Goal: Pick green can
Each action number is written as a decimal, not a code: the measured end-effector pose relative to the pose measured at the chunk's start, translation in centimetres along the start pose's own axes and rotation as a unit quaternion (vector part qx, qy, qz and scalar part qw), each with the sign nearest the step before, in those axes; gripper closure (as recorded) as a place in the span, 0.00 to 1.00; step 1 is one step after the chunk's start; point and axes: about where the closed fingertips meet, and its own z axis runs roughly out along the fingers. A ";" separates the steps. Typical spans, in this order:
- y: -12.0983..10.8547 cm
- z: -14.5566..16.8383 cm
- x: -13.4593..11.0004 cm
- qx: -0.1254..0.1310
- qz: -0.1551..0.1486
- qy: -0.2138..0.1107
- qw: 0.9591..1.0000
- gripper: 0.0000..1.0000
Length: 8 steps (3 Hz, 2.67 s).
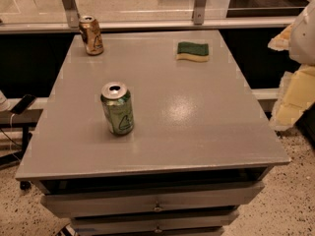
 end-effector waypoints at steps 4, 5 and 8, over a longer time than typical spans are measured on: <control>1.5 7.6 -5.2 -0.057 0.016 -0.161 0.985 0.00; 3.2 12.1 -10.3 -0.104 0.025 -0.272 0.956 0.00; 8.4 11.6 -28.8 -0.182 0.023 -0.550 0.815 0.00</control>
Offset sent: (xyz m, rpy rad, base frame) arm 0.0024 0.0056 -0.0084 0.0446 0.0036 0.0023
